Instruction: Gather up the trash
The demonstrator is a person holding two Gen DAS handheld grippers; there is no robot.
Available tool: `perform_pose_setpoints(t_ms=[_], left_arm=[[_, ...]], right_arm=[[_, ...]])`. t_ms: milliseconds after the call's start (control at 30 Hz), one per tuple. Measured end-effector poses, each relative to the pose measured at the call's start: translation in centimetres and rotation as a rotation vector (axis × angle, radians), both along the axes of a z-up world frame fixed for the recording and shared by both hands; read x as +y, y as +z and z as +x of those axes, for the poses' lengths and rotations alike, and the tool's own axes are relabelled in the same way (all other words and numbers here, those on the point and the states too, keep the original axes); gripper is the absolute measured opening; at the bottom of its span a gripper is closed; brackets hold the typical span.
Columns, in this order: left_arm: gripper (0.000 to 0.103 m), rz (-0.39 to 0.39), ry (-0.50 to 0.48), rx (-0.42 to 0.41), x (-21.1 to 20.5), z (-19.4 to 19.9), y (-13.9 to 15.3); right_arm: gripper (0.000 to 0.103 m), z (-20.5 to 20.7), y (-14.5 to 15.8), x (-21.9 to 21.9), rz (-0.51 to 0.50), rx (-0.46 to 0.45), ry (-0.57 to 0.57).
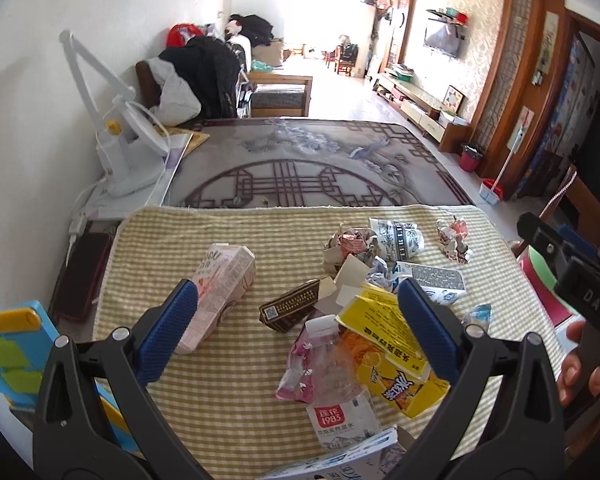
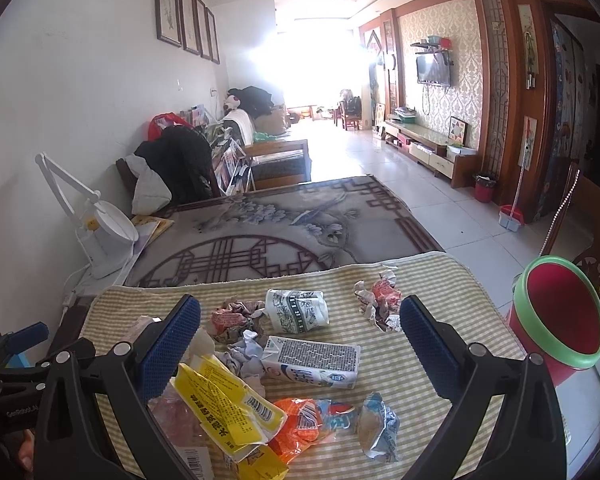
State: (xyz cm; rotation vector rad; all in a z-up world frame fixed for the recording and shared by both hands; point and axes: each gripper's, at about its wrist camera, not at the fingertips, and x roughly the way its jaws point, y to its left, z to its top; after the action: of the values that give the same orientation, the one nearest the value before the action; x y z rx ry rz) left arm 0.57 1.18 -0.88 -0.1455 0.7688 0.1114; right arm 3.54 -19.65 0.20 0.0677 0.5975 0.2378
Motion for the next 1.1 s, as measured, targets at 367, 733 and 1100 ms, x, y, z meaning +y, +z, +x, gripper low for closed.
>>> perform_pose_setpoints(t_ms=[367,733,1100], left_arm=[[0.098,0.008,0.009,0.018,0.3,-0.4,-0.6],[0.098,0.016,-0.002,0.017,0.2,-0.7,-0.5],[0.098,0.014,0.004,0.030,0.4,-1.2,-0.9]], right_arm=[[0.096,0.1,0.1,0.8,0.008,0.005,0.009],[0.096,-0.4,0.4,1.2,0.006,0.005,0.014],[0.096,-1.2,0.1,1.2,0.004,0.019,0.018]])
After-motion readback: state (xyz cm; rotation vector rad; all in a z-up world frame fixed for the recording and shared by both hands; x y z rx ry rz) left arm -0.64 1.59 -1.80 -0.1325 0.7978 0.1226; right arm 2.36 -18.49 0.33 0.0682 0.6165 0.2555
